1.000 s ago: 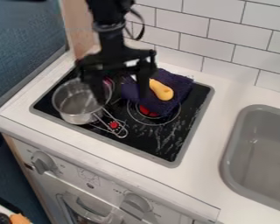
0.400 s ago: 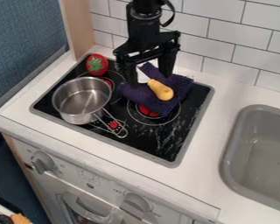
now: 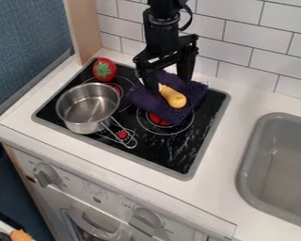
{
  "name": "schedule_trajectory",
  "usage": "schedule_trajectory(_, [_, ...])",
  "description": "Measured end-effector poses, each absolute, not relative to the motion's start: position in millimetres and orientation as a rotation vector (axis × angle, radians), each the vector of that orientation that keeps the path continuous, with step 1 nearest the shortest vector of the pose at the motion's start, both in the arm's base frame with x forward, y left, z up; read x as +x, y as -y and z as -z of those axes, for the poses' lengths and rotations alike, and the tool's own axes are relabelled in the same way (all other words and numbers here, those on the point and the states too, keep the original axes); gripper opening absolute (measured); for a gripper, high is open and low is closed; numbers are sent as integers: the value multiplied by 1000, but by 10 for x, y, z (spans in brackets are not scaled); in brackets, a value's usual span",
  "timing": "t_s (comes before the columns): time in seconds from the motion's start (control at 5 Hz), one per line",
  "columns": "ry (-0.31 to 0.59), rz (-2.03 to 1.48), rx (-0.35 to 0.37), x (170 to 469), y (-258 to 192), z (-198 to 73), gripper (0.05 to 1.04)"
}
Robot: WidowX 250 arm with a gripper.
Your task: Move the yellow knife on the lower right side of the burner
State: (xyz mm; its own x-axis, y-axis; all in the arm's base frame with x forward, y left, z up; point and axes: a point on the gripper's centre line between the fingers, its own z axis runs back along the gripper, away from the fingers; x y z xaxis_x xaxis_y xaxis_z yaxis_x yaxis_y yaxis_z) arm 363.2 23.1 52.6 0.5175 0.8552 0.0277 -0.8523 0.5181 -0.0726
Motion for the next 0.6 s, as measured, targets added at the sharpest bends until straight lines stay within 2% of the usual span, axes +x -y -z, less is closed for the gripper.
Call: schedule_trajectory(0.6, [35,-1038,-51,3697,-214,-339,1000])
